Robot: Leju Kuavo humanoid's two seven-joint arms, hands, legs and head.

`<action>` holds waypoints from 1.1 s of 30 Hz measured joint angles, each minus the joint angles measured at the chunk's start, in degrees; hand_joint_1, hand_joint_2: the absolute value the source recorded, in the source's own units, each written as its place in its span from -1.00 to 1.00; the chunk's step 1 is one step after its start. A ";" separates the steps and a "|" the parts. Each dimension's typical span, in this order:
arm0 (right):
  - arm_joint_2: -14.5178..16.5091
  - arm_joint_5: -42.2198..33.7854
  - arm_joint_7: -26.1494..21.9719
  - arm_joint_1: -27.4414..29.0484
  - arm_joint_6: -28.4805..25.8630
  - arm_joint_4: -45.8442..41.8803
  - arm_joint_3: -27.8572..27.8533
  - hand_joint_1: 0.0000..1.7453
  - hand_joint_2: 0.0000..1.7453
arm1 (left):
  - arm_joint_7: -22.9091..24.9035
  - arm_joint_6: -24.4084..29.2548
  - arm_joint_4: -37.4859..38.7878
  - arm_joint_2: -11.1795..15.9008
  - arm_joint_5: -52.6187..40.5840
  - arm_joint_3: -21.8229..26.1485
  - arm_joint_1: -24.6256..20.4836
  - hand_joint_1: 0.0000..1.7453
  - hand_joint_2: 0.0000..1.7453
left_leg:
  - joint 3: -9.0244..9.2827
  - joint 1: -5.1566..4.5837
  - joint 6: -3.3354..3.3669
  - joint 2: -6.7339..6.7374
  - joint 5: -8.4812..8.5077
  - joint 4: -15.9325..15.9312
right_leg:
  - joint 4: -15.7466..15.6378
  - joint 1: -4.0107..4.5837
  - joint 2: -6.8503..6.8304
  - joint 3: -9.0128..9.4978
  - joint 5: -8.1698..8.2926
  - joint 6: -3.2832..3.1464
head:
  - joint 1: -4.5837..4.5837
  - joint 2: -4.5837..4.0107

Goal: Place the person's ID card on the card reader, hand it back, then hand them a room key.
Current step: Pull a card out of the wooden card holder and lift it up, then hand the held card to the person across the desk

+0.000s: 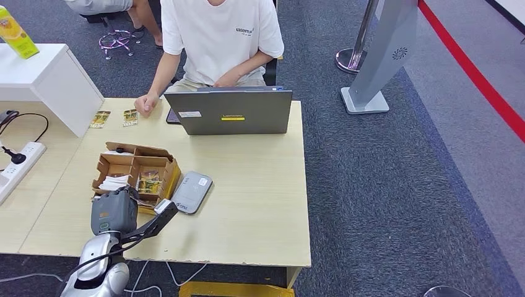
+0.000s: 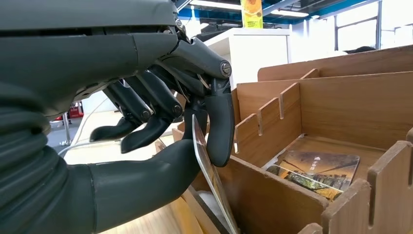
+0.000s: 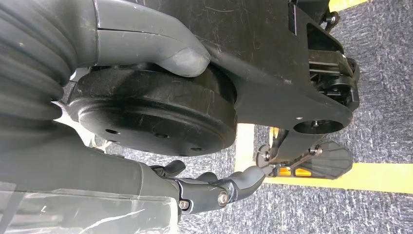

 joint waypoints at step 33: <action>0.17 0.55 -1.30 0.06 -0.67 -0.02 -3.88 -1.00 1.00 | -4.07 4.61 -27.44 3.82 1.89 -3.58 4.12 1.00 1.00 | 0.01 0.01 0.01 -0.06 0.04 0.01 | 0.00 0.00 -0.09 -0.13 0.00 0.00 | -0.01 0.00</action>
